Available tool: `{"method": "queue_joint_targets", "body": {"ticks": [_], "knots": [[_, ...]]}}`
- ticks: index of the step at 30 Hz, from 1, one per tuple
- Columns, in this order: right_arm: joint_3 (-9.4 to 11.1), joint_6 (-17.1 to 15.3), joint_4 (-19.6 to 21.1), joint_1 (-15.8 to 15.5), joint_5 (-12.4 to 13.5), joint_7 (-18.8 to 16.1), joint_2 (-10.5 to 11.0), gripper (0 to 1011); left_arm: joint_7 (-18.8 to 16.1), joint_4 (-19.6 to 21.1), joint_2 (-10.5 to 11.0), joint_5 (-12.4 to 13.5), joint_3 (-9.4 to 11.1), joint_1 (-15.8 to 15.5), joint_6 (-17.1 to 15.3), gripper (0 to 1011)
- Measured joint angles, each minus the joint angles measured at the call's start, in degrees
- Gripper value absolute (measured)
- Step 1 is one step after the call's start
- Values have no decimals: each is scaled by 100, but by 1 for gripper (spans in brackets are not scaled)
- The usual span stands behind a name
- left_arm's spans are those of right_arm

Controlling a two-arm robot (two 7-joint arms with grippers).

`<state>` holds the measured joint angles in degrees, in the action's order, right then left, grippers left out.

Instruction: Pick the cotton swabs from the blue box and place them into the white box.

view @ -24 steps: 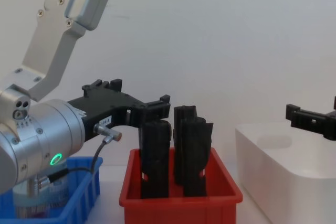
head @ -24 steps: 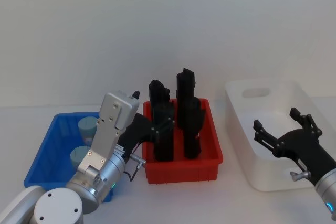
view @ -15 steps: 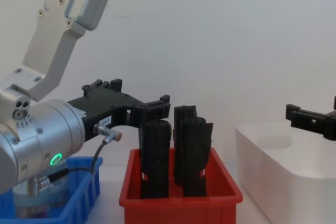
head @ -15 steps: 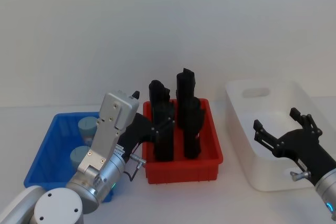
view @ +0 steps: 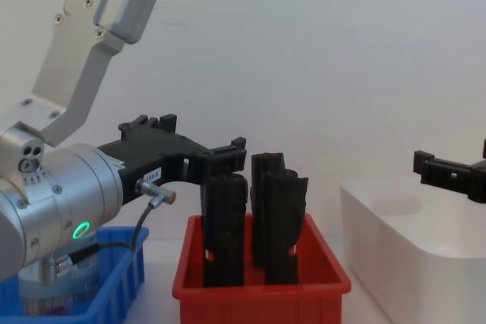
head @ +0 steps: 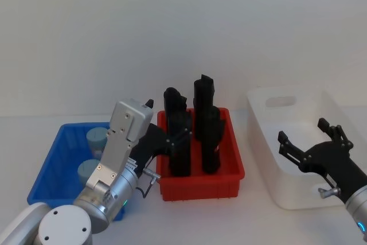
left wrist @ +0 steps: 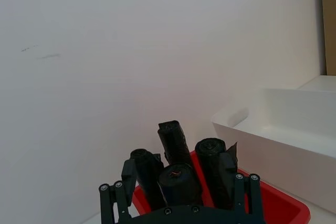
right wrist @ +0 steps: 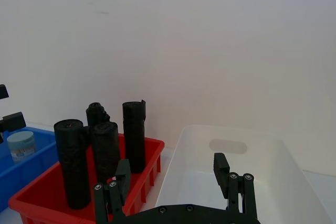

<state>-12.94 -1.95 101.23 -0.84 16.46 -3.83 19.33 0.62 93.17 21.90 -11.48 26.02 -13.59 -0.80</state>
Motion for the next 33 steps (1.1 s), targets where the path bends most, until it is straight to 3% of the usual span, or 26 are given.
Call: {"method": "queue_joint_targets", "body": {"ticks": [33], "knots": [[0,0,0,0,0,0,0,1002,0,0,0,0,0,0,0,1004]]}}
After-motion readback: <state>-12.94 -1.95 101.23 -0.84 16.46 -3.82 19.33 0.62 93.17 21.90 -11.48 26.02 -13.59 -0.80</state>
